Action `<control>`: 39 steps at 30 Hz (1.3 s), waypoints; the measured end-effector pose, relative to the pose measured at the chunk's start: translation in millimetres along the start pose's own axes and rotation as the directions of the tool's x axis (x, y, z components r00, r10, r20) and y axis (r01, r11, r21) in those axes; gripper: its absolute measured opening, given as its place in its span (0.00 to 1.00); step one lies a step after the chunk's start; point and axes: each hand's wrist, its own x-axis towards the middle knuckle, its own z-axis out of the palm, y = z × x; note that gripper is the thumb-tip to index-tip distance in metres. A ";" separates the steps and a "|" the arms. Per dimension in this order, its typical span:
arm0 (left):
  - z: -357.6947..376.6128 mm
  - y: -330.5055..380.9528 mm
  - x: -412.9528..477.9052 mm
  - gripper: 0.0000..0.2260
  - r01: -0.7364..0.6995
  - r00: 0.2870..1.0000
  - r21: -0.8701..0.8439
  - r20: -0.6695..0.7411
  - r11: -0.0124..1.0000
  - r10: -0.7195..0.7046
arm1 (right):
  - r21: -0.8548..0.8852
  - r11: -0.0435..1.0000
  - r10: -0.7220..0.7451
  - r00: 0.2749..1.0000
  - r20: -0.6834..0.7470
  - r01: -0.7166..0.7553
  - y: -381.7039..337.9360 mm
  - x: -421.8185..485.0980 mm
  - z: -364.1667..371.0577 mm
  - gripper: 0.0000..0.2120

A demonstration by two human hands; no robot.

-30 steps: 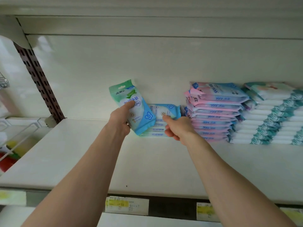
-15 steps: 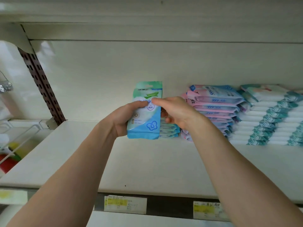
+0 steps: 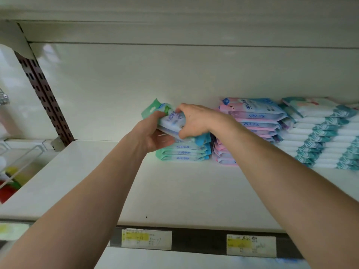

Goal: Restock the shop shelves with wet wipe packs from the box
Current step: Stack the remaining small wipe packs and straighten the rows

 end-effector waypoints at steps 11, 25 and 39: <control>-19.7 9.8 24.6 0.04 -0.056 0.958 0.551 -0.204 0.833 0.200 | -0.117 0.993 -0.005 0.999 0.036 0.009 25.3 22.3 5.6 0.25; -15.2 4.4 30.0 0.05 -0.036 0.959 0.583 -0.208 0.812 0.192 | -0.524 0.852 -0.063 0.992 -0.112 -0.005 24.2 13.4 29.7 0.22; 4.2 -20.1 20.8 0.14 -0.342 0.731 0.934 0.333 -0.102 0.595 | -0.436 0.899 -0.117 0.985 -0.129 0.050 17.4 5.3 20.4 0.14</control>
